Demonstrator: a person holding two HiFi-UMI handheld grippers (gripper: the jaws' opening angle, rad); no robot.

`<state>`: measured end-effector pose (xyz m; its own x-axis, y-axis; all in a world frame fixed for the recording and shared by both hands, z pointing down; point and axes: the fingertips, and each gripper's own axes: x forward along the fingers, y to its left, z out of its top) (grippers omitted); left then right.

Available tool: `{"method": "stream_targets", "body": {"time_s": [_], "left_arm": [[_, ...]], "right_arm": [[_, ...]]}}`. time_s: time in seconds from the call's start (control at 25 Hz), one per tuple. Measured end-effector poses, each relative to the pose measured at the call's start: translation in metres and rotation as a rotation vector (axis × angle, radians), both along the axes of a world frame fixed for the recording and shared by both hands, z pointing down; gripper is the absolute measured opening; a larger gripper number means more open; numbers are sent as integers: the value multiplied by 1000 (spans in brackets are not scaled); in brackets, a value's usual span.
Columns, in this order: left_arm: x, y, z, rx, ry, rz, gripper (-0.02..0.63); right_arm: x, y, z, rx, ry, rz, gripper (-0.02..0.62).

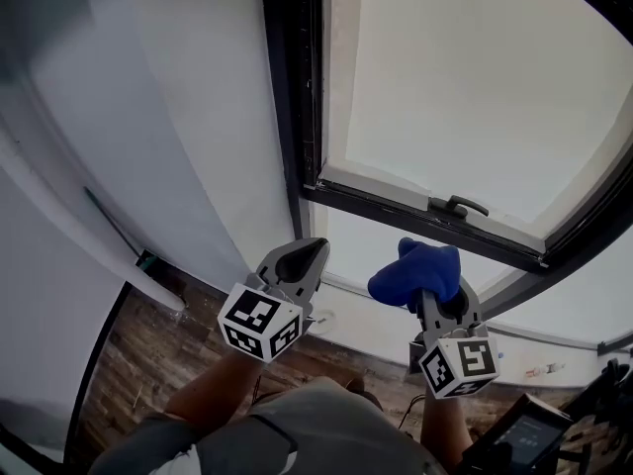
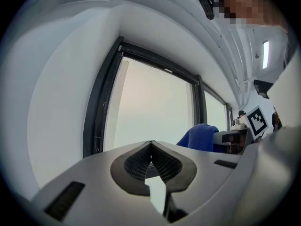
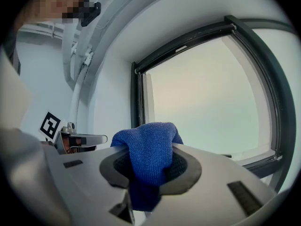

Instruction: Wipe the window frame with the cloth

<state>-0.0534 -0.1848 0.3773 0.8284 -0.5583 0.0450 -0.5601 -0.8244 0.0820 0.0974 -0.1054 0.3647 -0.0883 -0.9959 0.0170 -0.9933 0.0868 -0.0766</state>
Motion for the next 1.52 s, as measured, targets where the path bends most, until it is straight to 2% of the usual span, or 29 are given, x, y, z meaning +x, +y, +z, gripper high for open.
{"method": "stream_targets", "body": {"time_s": [0.24,0.48,0.84,1.0,1.2,1.52], "left_arm": [[30,-17,4,-9,-17,-85,9],[30,-44,8,-12,-42,-152,9],[-1,-107,25,-9,-34,-166,9],[-13,-130,39,-34,-20,-161,9],[-24,-150,64,-66,-40,-158,9],[-25,-162,81,-67,-82,-251,9]], "right_arm": [[31,-25,-1,8,12,-96,118],[28,-71,11,-16,14,-169,118],[-23,-159,39,-57,31,-179,118],[-49,-195,64,-94,42,-163,118],[-77,-234,102,-137,71,-185,118],[-100,-279,148,-219,63,-238,118]]}}
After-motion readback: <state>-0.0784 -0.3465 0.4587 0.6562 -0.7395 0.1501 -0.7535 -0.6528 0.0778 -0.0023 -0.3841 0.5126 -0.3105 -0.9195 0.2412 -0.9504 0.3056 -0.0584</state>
